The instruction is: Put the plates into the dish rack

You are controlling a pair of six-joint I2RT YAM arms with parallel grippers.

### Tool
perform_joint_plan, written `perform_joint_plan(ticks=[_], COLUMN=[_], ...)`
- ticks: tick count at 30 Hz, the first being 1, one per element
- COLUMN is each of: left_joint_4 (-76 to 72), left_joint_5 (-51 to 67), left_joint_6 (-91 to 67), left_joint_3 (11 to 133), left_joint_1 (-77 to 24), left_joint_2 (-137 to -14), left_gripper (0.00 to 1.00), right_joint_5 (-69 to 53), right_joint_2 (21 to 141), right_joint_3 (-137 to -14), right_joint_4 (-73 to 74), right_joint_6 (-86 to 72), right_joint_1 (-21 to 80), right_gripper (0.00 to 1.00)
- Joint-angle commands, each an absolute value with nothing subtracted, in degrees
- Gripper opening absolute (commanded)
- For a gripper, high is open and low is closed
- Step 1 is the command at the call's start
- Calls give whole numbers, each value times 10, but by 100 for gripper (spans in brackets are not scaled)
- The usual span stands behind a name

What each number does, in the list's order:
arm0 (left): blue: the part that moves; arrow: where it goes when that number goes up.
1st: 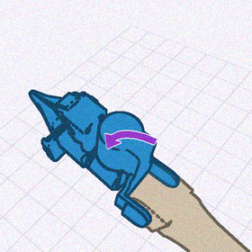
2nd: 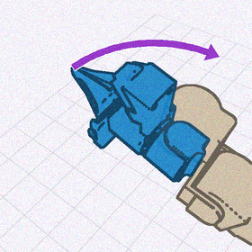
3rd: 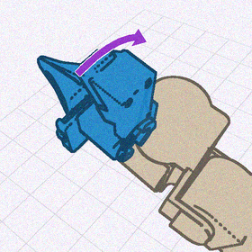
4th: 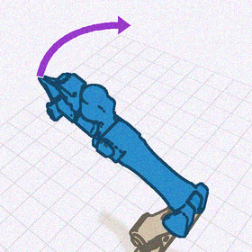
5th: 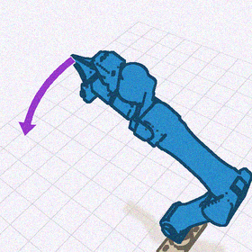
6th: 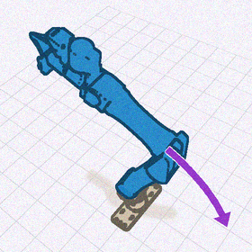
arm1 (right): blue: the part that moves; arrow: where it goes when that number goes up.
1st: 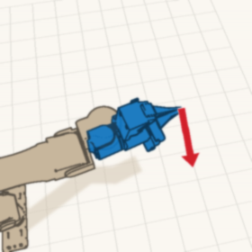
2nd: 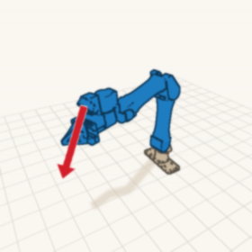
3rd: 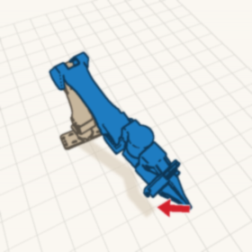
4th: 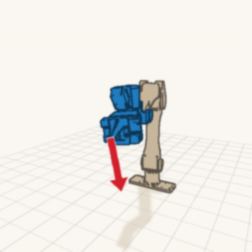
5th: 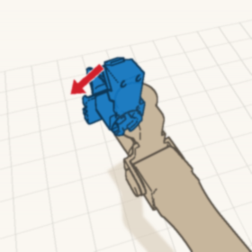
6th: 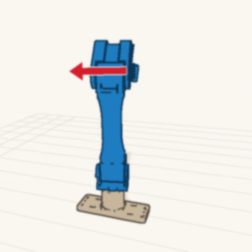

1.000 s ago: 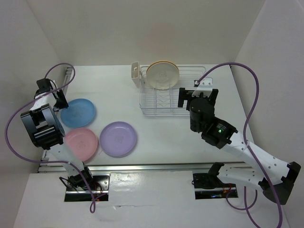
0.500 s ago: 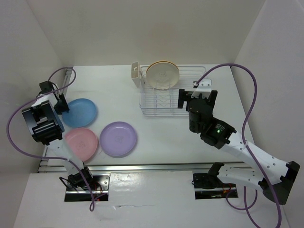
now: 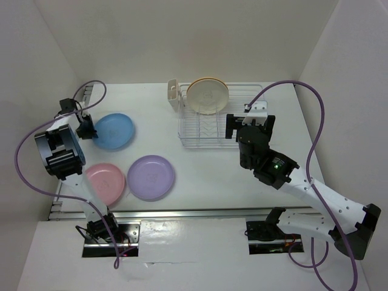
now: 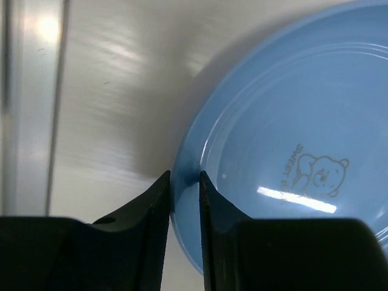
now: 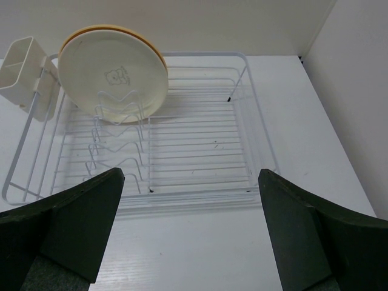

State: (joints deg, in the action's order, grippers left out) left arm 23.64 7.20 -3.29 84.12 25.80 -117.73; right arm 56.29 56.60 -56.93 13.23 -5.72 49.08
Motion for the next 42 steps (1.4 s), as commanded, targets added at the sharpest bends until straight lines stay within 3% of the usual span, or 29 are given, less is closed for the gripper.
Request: perform_joint_plan(ticks=[1, 11, 12, 13, 24, 32, 39, 42], left_joint_4=[265, 277, 277, 277, 255, 38, -87, -326], left_joint_5=[90, 96, 103, 109, 165, 239, 285, 248], left_joint_6=[-28, -33, -33, -33, -39, 11, 27, 75], left_joint_3=[857, 880, 880, 880, 887, 840, 892, 770], left_joint_1=[230, 189, 189, 189, 189, 146, 92, 41], left_joint_2=[-1211, -1233, -1233, -1233, -1193, -987, -934, -890], left_gripper=[30, 28, 6, 0, 0, 0, 0, 0], right_joint_5=[570, 570, 570, 570, 570, 547, 541, 529], right_joint_2=[565, 565, 565, 565, 570, 582, 582, 582], right_joint_3=[-583, -583, -583, -583, -593, -599, -604, -609], right_joint_4=[115, 120, 120, 120, 126, 120, 120, 127], right_joint_6=[-65, -65, -65, -65, -70, -70, -76, -81], right_joint_1=[490, 490, 490, 490, 490, 490, 490, 490], right_gripper=[100, 100, 100, 100, 100, 100, 100, 100])
